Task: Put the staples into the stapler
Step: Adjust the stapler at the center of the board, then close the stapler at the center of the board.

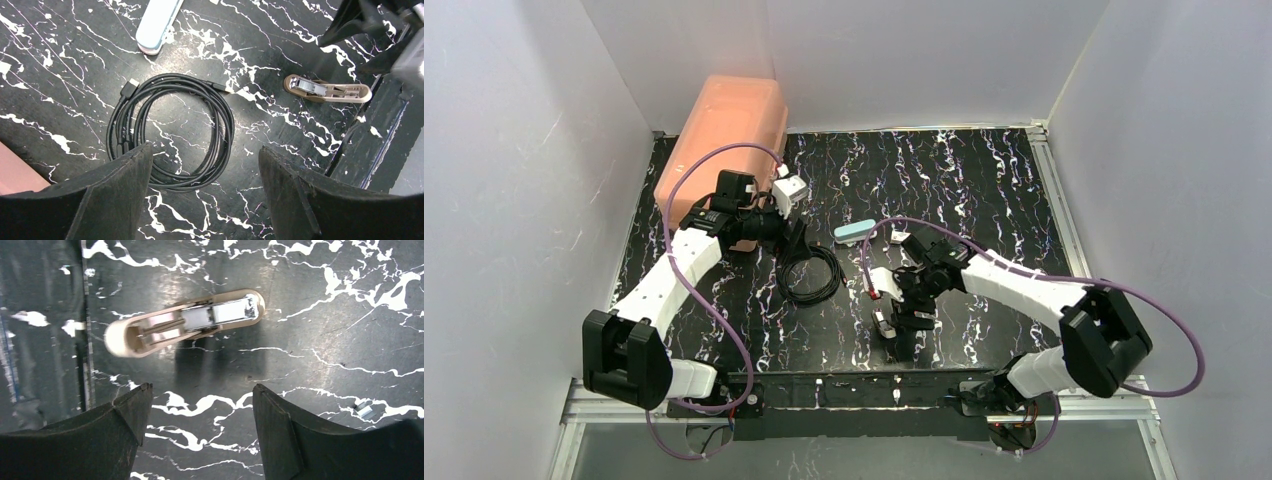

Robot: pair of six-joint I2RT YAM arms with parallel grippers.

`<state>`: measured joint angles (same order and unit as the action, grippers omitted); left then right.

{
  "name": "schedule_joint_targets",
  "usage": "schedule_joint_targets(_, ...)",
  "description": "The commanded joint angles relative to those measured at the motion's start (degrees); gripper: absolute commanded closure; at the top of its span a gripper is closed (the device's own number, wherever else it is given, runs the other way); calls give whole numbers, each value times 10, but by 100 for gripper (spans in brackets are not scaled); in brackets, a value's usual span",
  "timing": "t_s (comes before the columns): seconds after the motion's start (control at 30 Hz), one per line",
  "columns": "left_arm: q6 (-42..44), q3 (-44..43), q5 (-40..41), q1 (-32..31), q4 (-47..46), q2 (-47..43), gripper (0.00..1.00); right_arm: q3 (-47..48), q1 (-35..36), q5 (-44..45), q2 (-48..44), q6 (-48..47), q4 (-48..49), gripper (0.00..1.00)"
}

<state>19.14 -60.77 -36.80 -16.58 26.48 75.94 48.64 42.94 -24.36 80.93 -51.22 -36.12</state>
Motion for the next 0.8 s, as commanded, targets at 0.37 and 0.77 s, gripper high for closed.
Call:
schedule_joint_targets(0.37,41,-1,16,3,19,-5,24,9,63,-71,-58,56,-14,21)
schedule_joint_targets(0.77,50,6,7,2,21,-8,24,-1,94,-39,-26,84,42,35)
